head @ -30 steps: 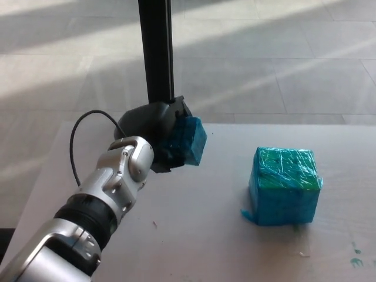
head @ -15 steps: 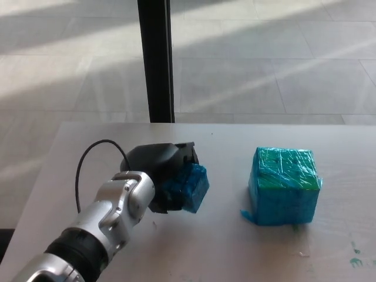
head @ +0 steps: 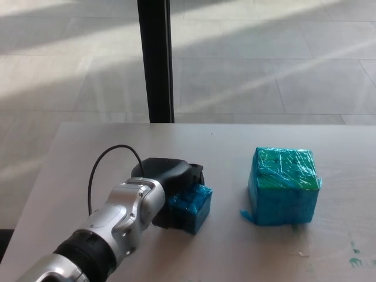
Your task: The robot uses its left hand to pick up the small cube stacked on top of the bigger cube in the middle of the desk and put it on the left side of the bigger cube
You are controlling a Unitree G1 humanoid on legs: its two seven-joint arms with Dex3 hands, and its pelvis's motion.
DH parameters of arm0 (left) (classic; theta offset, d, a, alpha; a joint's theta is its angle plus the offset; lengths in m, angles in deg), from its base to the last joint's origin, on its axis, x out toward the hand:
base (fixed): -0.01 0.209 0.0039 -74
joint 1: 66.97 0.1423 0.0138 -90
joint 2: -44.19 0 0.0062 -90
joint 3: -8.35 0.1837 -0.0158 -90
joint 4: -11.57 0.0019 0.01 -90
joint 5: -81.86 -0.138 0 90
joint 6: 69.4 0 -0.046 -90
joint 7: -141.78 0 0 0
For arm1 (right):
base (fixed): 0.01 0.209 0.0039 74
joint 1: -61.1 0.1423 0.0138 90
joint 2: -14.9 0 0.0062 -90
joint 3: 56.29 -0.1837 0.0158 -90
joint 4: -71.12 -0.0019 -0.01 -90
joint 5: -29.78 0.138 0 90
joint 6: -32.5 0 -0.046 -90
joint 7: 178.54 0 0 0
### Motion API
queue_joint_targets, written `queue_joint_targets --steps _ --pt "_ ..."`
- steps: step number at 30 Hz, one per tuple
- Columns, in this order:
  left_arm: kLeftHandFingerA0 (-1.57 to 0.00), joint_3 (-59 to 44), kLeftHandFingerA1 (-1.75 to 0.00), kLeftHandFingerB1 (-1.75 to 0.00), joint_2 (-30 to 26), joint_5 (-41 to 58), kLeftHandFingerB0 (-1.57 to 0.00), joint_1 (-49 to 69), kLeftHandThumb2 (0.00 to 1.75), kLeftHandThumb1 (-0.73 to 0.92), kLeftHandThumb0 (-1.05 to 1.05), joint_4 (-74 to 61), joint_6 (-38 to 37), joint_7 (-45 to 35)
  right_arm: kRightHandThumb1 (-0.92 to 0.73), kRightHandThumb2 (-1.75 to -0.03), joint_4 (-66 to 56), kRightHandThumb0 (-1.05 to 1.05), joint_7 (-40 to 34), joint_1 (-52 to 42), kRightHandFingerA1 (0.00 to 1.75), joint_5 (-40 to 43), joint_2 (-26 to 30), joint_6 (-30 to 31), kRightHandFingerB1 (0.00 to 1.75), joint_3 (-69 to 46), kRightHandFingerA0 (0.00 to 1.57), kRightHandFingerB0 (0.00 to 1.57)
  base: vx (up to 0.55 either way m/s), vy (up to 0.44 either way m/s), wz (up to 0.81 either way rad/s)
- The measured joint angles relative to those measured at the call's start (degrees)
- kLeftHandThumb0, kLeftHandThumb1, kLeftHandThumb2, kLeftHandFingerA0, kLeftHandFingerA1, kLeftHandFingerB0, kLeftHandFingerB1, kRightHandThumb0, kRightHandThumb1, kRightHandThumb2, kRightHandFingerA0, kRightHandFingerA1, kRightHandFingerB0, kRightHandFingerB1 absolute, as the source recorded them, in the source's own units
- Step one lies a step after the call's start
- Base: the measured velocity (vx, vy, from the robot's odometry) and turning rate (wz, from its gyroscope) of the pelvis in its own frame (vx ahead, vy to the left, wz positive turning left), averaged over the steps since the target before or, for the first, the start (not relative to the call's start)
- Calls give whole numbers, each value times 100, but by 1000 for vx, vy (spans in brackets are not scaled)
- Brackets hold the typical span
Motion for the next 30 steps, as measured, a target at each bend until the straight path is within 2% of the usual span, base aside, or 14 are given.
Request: queue_joint_targets --steps 1,2,3,4,5,6,8,10,11,26,27,28,29,30 --pt "-72 63 -103 -64 -9 -57 -26 -37 93 46 -53 16 0 -18 -52 -85 -16 -45 0 -6 62 2 0 7 51 -1 52 35 0 0 0" --pt "-54 123 -117 -68 -21 -103 -21 -68 59 65 -63 30 1 -56 -52 -85 -28 -45 0 -14 62 1 0 15 51 -1 52 35 0 0 0" --pt "-38 196 -94 -56 -30 -151 -19 -118 59 63 -64 51 16 -128 -52 -85 -40 -46 0 -22 62 -1 0 23 50 0 53 35 0 0 0" --pt "-38 224 -94 -56 -33 -168 -19 -142 59 63 -64 60 30 -166 -52 -85 -39 -46 0 -22 62 -1 0 24 50 0 53 35 0 0 0" --pt "-12 293 -58 -45 -34 -215 -5 -206 83 45 -74 79 68 -280 -51 -84 -20 -47 0 -18 61 -5 0 23 50 2 53 34 0 0 0" --pt "-1 328 -37 -31 -36 -238 -7 -242 86 45 -77 87 99 -359 -51 -84 -1 -46 0 -18 63 -7 0 23 50 3 53 34 0 0 0" --pt "0 373 0 -7 -33 -276 0 -292 77 39 -90 86 165 -516 -51 -84 15 -46 3 -16 63 -8 0 26 50 5 53 34 0 0 0" --pt "0 402 0 0 -33 -298 0 -336 79 47 -100 74 214 -673 -51 -84 -17 -46 5 -24 62 -9 0 34 49 5 54 34 0 0 0" --pt "0 410 0 0 -34 -305 0 -348 58 58 -103 64 240 -765 -51 -84 -58 -46 5 -34 62 -9 0 42 49 5 53 33 0 0 0" --pt "0 -451 0 0 -50 13 0 -410 58 57 -102 -313 428 -1758 -49 -82 -218 -46 39 -130 60 2 1 151 47 -25 53 33 0 0 0" --pt "0 -578 0 0 -51 70 0 -412 58 57 -103 -340 429 -1780 -60 -58 -207 -40 43 -131 51 2 1 151 33 -28 58 41 0 0 0" --pt "0 -721 -19 0 -56 128 0 -397 102 63 -105 -389 425 -1786 -48 -81 -199 -46 44 -126 60 3 1 151 47 -33 52 33 0 0 0" --pt "0 -870 -19 0 -77 181 0 -382 102 63 -105 -463 425 -1785 -48 -81 -173 -46 46 -114 60 4 1 151 47 -39 52 33 0 0 0" --pt "0 -991 0 0 -110 222 0 -379 60 62 -105 -526 426 -1785 -48 -81 -147 -46 48 -109 61 4 1 151 47 -44 54 33 0 0 0"
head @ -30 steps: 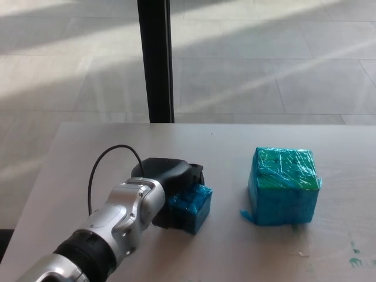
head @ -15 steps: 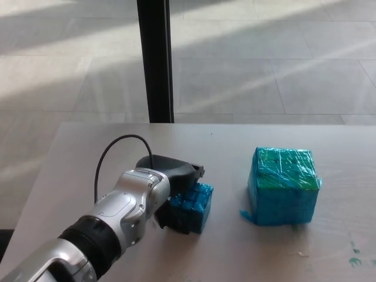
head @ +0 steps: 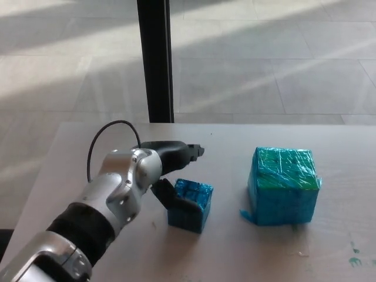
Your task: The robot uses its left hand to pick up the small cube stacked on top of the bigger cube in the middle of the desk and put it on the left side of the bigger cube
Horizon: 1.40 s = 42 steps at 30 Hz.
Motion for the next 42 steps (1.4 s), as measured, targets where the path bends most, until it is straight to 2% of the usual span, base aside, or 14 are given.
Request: queue_joint_targets --steps 5,6,15,16,19,20,21,24,28,35,37,38,41,42 --pt "0 -684 0 0 -345 231 0 165 72 54 -96 -476 0 7 -62 -58 -86 -40 12 -14 52 -5 17 51 33 -4 58 40 0 0 0" --pt "0 -812 0 0 -471 277 0 264 70 57 -95 -641 -2 4 -50 -82 -81 -46 16 -12 61 0 18 46 47 -17 54 33 0 0 0" --pt "0 -2144 0 0 -1599 745 0 1411 62 71 -93 -884 7 130 -50 -83 121 -46 21 -26 62 -3 54 12 48 -47 53 32 0 0 0" --pt "0 -2281 -18 0 -1682 791 0 1525 98 63 -102 -778 -16 209 -52 -84 103 -45 22 -32 60 -2 55 13 47 -49 51 31 0 0 0" --pt "0 -2740 -19 -1 -1892 937 0 1999 96 63 -98 -672 -85 440 -52 -84 -130 -46 40 -149 61 -1 55 21 48 -52 52 32 0 0 0" --pt "0 -2904 0 -1 -1958 990 0 2179 61 73 -81 -633 -103 511 -52 -84 -197 -46 45 -193 62 0 55 21 48 -56 53 32 0 0 0" --pt "0 -3081 -18 0 -2045 1045 0 2393 94 62 -97 -571 -129 598 -52 -84 -259 -45 49 -239 61 1 55 24 48 -63 53 32 0 0 0" --pt "0 -3498 -26 -9 -2207 1201 0 2891 95 59 -85 -391 -159 793 -65 -59 -290 -40 49 -277 52 -1 55 51 34 -77 60 39 0 0 0" --pt "0 -4153 -20 0 -2278 1494 0 3583 90 60 -91 37 -218 1060 -51 -84 -287 -45 47 -294 62 -3 54 56 48 -93 55 33 0 0 0" --pt "0 -5202 -7 -1 -2131 2043 0 4174 78 61 -71 671 -244 1294 -65 -60 -286 -40 49 -265 55 -7 54 56 34 -92 59 40 0 0 0" --pt "-1 -5416 -49 -11 -2034 2183 0 4278 96 62 -83 847 -243 1365 -66 -60 -286 -39 49 -254 53 -6 54 59 34 -92 59 39 0 0 0" --pt "-4 -5525 -53 -16 -1975 2259 0 4339 96 61 -76 979 -242 1390 -52 -84 -286 -45 48 -255 62 -8 54 58 48 -92 53 33 0 0 0" --pt "-6 -5732 -53 -15 -1824 2507 0 4442 71 67 -76 1380 -238 1417 -65 -59 -239 -40 48 -231 51 -12 54 56 34 -87 59 40 0 0 0" --pt "-2 -5757 -53 -15 -1807 2574 -11 4453 97 58 -83 1498 -239 1414 -51 -84 -226 -46 48 -218 61 -13 54 56 48 -87 53 33 0 0 0"
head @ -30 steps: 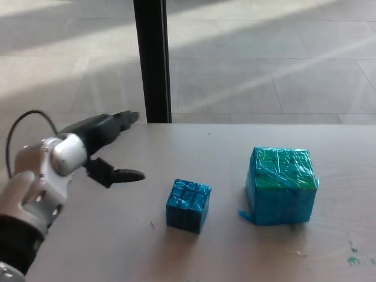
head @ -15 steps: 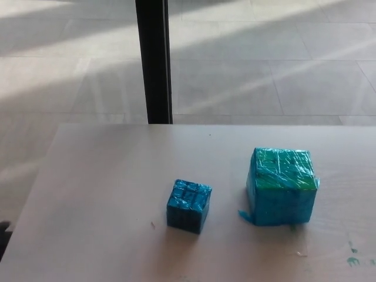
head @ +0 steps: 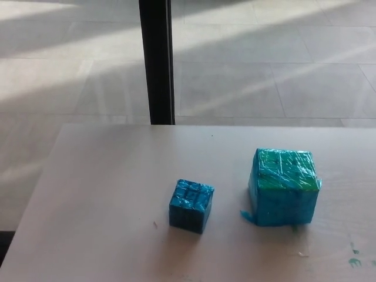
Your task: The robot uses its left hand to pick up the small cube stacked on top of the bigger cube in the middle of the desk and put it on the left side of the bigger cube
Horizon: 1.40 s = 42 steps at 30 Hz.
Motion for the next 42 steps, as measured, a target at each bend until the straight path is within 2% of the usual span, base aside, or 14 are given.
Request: queue_joint_targets --steps 2,3,5,9,10,12,27,31,34,35,37,38,41,42 --pt "-2 12 -53 -15 19 141 -11 38 97 58 -83 216 -7 -39 -51 -84 57 -46 -1 28 61 1 0 -4 48 -3 53 33 0 0 0" --pt "-4 31 -54 -27 26 197 -4 59 62 75 -71 286 -11 -58 -51 -84 86 -45 -1 35 61 1 0 -7 48 -3 54 33 0 0 0" --pt "-9 211 -56 -32 24 243 -4 103 92 56 -69 424 -38 -104 -64 -59 119 -39 -1 37 52 1 0 -12 34 -4 60 40 0 0 0" --pt "-2 638 -54 -34 16 265 -4 245 62 75 -68 638 -49 -198 -51 -84 122 -45 1 -5 63 5 0 -23 48 -13 55 34 0 0 0" --pt "0 782 -47 -37 15 263 -1 278 95 52 -65 687 -50 -235 -51 -84 122 -44 1 -9 64 7 0 -19 49 -16 57 35 0 0 0" --pt "0 1046 -50 -23 -1 257 0 334 95 55 -72 776 -82 -322 -65 -59 122 -37 -2 -9 51 8 -1 -3 34 -20 60 40 0 0 0" --pt "-12 2195 -55 -34 -283 118 -2 436 60 71 -65 1186 -444 -348 -51 -83 330 -44 1 112 62 9 0 -114 48 -23 54 33 0 0 0" --pt "-6 2320 -56 -28 -309 111 -3 393 89 56 -70 1194 -470 -311 -65 -60 363 -40 3 151 55 4 -1 -122 34 -11 61 39 0 0 0" --pt "-16 2433 -55 -30 -343 100 -6 385 63 73 -64 1198 -524 -280 -52 -84 381 -44 2 186 61 2 -1 -128 48 -5 53 33 0 0 0" --pt "-18 2446 -59 -36 -346 101 -2 378 92 55 -67 1203 -529 -269 -52 -83 373 -43 2 187 61 3 -1 -127 48 -5 53 33 0 0 0" --pt "-21 2568 -64 -30 -368 57 -7 380 63 75 -61 1210 -561 -218 -65 -59 363 -36 1 186 53 7 -3 -121 34 -13 60 41 0 0 0" --pt "-19 2642 -63 -37 -386 23 -1 382 93 57 -64 1210 -571 -185 -65 -59 363 -36 1 189 51 9 -5 -117 34 -13 59 40 0 0 0" --pt "-18 2668 -60 -35 -414 20 -6 357 62 74 -61 1224 -569 -146 -51 -83 361 -45 2 211 61 7 -8 -114 48 -1 53 33 0 0 0" --pt "-18 2667 -61 -38 -424 22 -1 341 91 54 -65 1232 -569 -145 -62 -58 369 -38 2 242 57 4 -9 -109 34 12 61 41 0 0 0"
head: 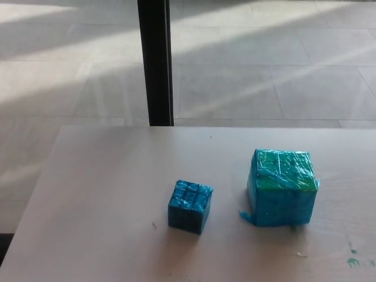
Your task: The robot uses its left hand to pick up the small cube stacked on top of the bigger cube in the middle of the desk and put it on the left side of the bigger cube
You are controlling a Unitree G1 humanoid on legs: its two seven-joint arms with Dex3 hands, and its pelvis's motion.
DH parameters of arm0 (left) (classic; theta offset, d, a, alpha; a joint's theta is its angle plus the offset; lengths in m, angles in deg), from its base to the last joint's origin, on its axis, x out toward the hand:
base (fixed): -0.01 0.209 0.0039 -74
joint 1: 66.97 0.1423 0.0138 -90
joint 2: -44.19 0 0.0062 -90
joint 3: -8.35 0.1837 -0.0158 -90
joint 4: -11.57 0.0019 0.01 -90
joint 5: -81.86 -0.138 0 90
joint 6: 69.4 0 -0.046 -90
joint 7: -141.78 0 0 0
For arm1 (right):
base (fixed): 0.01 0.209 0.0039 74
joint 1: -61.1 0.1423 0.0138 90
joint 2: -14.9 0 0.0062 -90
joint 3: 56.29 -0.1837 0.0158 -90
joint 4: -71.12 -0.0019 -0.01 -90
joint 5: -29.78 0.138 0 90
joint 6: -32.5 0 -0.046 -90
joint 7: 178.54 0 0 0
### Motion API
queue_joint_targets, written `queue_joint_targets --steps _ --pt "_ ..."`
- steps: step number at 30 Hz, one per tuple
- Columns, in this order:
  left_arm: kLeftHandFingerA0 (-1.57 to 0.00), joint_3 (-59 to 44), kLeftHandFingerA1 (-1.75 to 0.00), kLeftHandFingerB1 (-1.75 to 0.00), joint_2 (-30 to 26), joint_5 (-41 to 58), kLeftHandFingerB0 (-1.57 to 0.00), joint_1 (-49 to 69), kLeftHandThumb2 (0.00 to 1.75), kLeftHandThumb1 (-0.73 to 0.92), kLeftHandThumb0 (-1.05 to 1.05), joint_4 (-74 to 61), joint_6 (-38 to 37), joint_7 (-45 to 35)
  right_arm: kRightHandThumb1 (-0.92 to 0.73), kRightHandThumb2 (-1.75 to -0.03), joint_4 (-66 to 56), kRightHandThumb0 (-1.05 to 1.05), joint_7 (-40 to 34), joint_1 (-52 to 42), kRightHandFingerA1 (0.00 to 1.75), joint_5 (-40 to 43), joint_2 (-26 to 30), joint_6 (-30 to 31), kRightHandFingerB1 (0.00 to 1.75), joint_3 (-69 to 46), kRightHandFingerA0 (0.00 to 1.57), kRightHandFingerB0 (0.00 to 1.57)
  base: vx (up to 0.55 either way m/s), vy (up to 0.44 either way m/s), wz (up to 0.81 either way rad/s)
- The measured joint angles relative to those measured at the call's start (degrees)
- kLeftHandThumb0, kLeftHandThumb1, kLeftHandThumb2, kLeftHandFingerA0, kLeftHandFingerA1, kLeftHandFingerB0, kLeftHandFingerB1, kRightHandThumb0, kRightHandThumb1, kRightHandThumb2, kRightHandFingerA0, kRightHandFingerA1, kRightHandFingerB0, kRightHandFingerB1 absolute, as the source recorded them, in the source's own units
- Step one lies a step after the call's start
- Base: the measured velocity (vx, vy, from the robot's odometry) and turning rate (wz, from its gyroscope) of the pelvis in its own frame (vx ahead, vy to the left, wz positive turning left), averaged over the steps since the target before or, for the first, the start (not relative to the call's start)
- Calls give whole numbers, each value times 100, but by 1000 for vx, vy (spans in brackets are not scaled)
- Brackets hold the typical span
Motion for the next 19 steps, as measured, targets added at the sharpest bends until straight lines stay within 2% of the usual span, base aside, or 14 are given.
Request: queue_joint_targets --steps 1,2,3,4,5,7,8,9,10,11,13,14,15,19 --pt "-17 -14 -60 -36 -5 10 -4 -14 61 73 -62 2 2 -1 -64 -59 1 -38 0 30 56 -1 -3 14 34 4 61 41 0 0 0" --pt "-17 -20 -61 -37 -9 16 -1 -30 92 54 -65 3 2 -2 -65 -59 -1 -37 -1 61 56 -1 -4 33 33 8 61 41 0 0 0" --pt "-20 -20 -60 -32 -14 18 -7 -42 63 73 -62 1 2 -3 -52 -83 -2 -43 -2 88 61 -3 -5 47 47 16 53 32 0 0 0" --pt "-20 -13 -60 -32 -18 17 -7 -57 63 73 -62 -2 2 0 -52 -83 14 -43 -3 109 61 -4 -5 52 47 23 53 32 0 0 0" --pt "-16 -5 -60 -33 -22 13 -6 -65 64 74 -63 -4 1 4 -66 -59 46 -37 -2 134 50 -4 -5 51 33 30 59 39 0 0 0" --pt "-12 26 -58 -31 -31 7 -5 -71 63 74 -62 -4 1 9 -66 -60 97 -40 -1 162 53 -5 -5 33 33 41 58 39 0 0 0" --pt "-1 36 -53 -52 -35 6 0 -71 109 56 -37 -3 1 9 -66 -59 114 -39 -1 169 53 -5 -5 24 33 47 58 40 0 0 0" --pt "-1 41 -53 -52 -40 6 0 -73 109 56 -37 8 2 8 -66 -59 46 -39 -1 133 53 -3 -5 26 33 47 58 40 0 0 0" --pt "-8 33 -56 -32 -41 12 -6 -73 63 74 -60 17 3 4 -65 -60 -58 -40 -1 76 55 -1 -7 37 34 44 58 40 0 0 0" --pt "-1 12 -54 -53 -44 25 0 -73 108 55 -37 25 5 -4 -51 -84 -141 -44 -2 29 63 1 -13 43 48 40 54 33 0 0 0" --pt "-1 6 -54 -52 -62 28 0 -54 108 55 -37 0 4 -9 -65 -58 -128 -38 -2 6 55 2 -32 34 34 39 61 40 0 0 0" --pt "-1 5 -54 -53 -68 29 0 -50 108 55 -37 -2 3 -9 -64 -59 -114 -38 -2 2 58 2 -44 35 34 39 63 40 0 0 0" --pt "-7 5 -58 -33 -70 28 -5 -48 62 72 -62 0 2 -9 -65 -59 -108 -38 -2 2 57 2 -54 36 34 39 61 40 0 0 0" --pt "-4 -45 -57 -31 -70 58 -6 -59 63 73 -61 52 3 -46 -65 -59 -122 -38 -8 -21 55 0 -75 55 34 38 61 40 0 0 0"
